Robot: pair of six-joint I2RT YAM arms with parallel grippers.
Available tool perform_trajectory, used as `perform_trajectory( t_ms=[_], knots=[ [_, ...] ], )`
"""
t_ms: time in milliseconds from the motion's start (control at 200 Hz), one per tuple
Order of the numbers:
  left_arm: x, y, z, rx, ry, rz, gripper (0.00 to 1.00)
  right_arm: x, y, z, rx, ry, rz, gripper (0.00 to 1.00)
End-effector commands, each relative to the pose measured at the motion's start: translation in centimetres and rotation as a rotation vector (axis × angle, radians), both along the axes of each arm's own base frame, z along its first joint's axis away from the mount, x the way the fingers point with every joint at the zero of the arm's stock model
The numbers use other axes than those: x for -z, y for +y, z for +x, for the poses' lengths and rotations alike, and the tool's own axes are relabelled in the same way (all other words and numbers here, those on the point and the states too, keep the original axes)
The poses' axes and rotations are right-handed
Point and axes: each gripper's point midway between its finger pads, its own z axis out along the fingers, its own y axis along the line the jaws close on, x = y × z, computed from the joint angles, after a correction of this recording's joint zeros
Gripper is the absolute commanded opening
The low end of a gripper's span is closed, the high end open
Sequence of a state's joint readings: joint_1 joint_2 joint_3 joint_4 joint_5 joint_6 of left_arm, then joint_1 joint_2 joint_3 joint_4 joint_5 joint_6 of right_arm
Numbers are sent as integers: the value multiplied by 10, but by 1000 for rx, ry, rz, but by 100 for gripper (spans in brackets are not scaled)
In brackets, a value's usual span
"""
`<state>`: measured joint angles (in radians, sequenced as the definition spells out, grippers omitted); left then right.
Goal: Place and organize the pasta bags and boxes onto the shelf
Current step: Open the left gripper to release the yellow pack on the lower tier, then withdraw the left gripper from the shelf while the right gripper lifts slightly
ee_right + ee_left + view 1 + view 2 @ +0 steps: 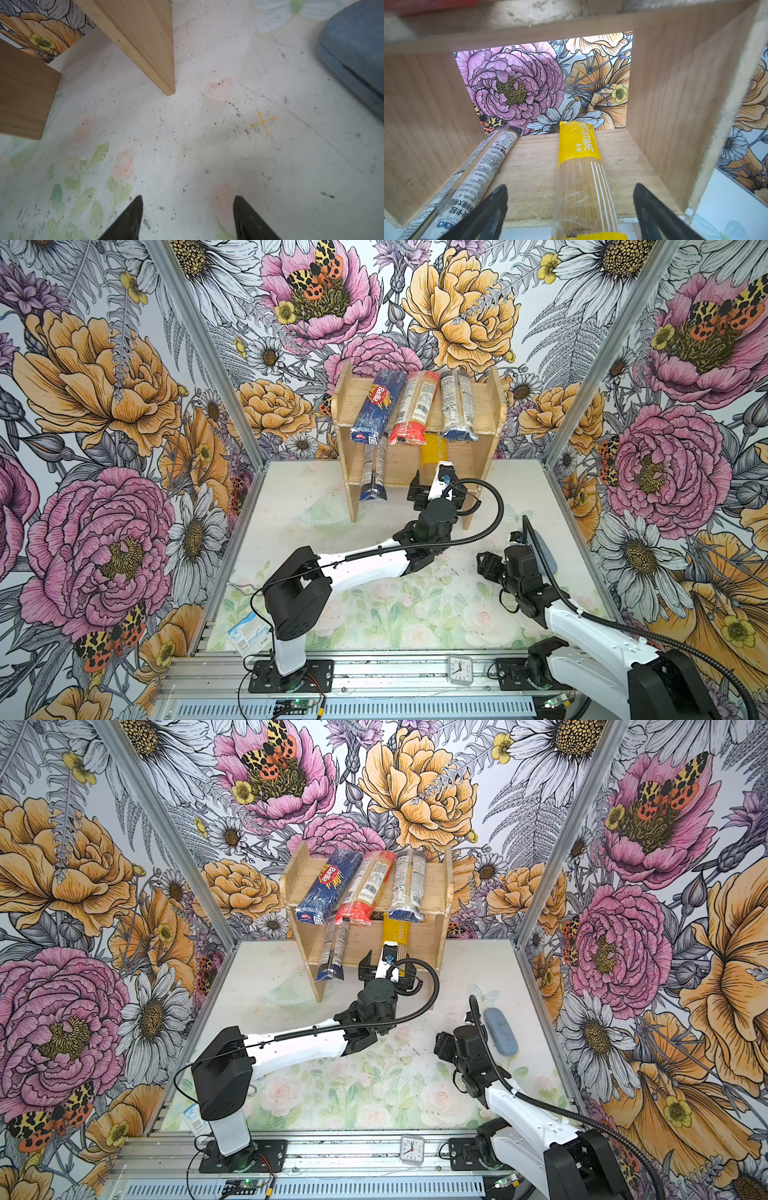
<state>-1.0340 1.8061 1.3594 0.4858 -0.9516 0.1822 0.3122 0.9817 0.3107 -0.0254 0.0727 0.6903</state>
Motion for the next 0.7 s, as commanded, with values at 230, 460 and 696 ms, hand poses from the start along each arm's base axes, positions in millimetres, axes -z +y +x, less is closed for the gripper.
perform_trajectory(
  t_ms=[230,460,696],
  knots=[
    [-18,13,-20,62,6,-52,95,-8,3,3,-3,-26,36,70],
    [-13,17,-32,111,19,-45,95,-11,4,2,-3,-36,55,70],
    [-3,23,-48,170,55,-37,96,-16,8,1,-5,-48,91,69]
  ],
)
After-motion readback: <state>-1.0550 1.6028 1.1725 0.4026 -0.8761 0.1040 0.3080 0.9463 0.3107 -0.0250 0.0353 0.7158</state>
